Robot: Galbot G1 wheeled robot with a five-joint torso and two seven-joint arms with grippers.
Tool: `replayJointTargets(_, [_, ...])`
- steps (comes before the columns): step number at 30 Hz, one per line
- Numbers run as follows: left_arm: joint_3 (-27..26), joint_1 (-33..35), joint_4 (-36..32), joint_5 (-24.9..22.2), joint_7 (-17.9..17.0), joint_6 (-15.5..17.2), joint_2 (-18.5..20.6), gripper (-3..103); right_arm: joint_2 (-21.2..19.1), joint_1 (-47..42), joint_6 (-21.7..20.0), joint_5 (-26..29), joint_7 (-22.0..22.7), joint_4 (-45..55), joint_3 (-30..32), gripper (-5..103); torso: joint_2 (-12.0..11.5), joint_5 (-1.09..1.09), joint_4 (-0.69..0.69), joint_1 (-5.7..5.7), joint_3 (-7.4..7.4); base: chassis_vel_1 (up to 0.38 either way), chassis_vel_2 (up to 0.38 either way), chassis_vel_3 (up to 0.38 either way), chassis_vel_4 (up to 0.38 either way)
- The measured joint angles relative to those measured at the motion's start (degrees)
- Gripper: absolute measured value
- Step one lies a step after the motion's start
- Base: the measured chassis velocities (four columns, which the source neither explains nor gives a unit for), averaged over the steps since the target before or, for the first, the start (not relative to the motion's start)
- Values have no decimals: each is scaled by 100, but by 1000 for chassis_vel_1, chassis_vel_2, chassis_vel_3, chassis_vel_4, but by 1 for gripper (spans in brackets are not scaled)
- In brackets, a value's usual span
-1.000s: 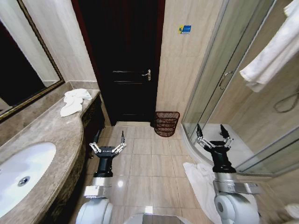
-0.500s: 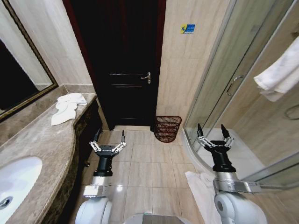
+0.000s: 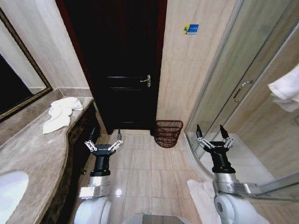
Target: Discard the used towel into the hamper.
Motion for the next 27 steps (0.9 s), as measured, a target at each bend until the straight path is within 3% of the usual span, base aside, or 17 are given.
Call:
replayJointTargets(18, [-52, 12, -9, -112, -82, -53, 0, 100, -19, 146, 72, 41, -103, -147, -71, 100, 1, -1, 0, -4, -2, -198, 197, 193, -197])
replayJointTargets(22, [-50, 59, -12, -101, -81, -52, 0, 100, -32, 163, 241, 73, -71, -195, -103, 100, 1, -3, -2, -3, -2, -204, 195, 194, -199])
replayJointTargets(27, [-32, 90, -66, -85, -87, 109, 0, 100, -41, 144, 316, 111, -75, -188, -96, 100, -2, -1, 0, 1, 0, -101, 128, 87, -132])
